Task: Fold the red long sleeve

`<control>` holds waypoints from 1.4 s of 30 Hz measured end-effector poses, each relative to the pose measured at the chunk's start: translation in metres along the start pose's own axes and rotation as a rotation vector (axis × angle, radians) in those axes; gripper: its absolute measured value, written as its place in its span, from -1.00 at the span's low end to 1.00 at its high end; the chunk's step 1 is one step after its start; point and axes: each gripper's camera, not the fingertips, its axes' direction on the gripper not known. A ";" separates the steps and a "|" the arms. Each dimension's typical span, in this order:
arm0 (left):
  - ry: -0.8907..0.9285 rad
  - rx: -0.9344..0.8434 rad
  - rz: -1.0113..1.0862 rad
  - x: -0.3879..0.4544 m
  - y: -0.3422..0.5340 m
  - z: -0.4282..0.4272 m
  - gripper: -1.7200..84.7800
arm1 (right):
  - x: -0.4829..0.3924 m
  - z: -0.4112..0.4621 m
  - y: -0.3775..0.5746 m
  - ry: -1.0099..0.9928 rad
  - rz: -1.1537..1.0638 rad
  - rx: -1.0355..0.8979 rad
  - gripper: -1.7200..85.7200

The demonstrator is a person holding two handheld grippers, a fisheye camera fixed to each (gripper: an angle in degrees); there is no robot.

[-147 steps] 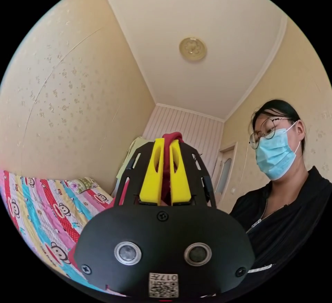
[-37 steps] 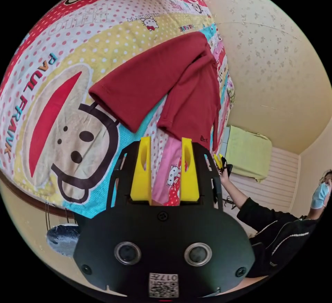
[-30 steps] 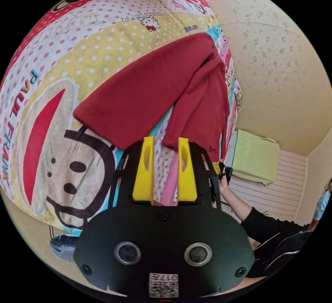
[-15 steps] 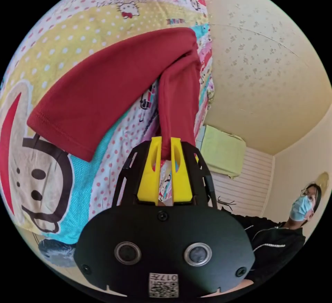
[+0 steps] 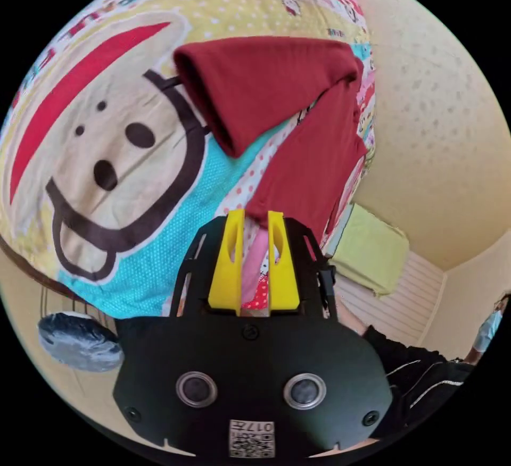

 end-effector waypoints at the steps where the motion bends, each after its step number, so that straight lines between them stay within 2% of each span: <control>1: 0.045 0.030 -0.030 -0.007 0.007 -0.005 -0.77 | -0.002 0.000 0.007 -0.009 -0.008 0.033 -0.89; 3: 0.156 0.132 -0.078 -0.027 0.029 -0.029 -0.76 | -0.008 -0.001 0.019 -0.004 -0.015 0.059 -0.89; 9: 0.068 0.359 -0.056 -0.052 0.024 -0.099 -0.70 | -0.031 -0.018 0.075 0.026 -0.017 0.108 -0.89; 13: 0.055 0.322 -0.034 -0.064 -0.011 -0.097 -0.68 | -0.055 -0.022 0.119 0.039 -0.007 0.143 -0.88; 16: 0.104 0.291 -0.020 -0.071 -0.030 -0.084 -0.76 | -0.076 -0.012 0.147 0.043 -0.020 0.156 -0.87; 20: 0.207 0.299 -0.120 -0.090 -0.028 -0.070 -0.86 | -0.106 0.018 0.170 -0.010 -0.107 0.133 -0.83; 22: 0.269 0.312 -0.159 -0.095 -0.022 -0.074 -0.88 | -0.141 0.055 0.178 -0.092 -0.234 0.088 -0.80; 25: 0.324 0.356 -0.076 -0.081 -0.011 -0.101 -0.88 | -0.198 0.123 0.181 -0.141 -0.413 -0.025 -0.80; 28: 0.367 0.377 0.070 -0.049 0.000 -0.140 -0.88 | -0.277 0.209 0.186 -0.040 -0.650 -0.216 -0.81; 30: 0.350 0.416 0.179 -0.018 0.012 -0.177 -0.87 | -0.322 0.257 0.195 -0.026 -0.798 -0.247 -0.77; 32: 0.362 0.432 0.185 -0.004 0.017 -0.201 -0.87 | -0.363 0.304 0.207 0.001 -0.926 -0.265 -0.70; 34: 0.410 0.443 0.160 0.005 0.020 -0.220 -0.87 | -0.405 0.364 0.234 0.155 -1.138 -0.270 -0.62; 37: 0.501 0.441 0.129 0.016 0.025 -0.242 -0.87 | -0.432 0.430 0.276 0.290 -1.316 -0.286 -0.56; 40: 0.557 0.423 0.100 0.025 0.032 -0.258 -0.87 | -0.445 0.477 0.319 0.396 -1.410 -0.243 -0.53; 42: 0.599 0.390 0.077 0.029 0.040 -0.267 -0.87 | -0.449 0.496 0.340 0.420 -1.391 -0.188 -0.51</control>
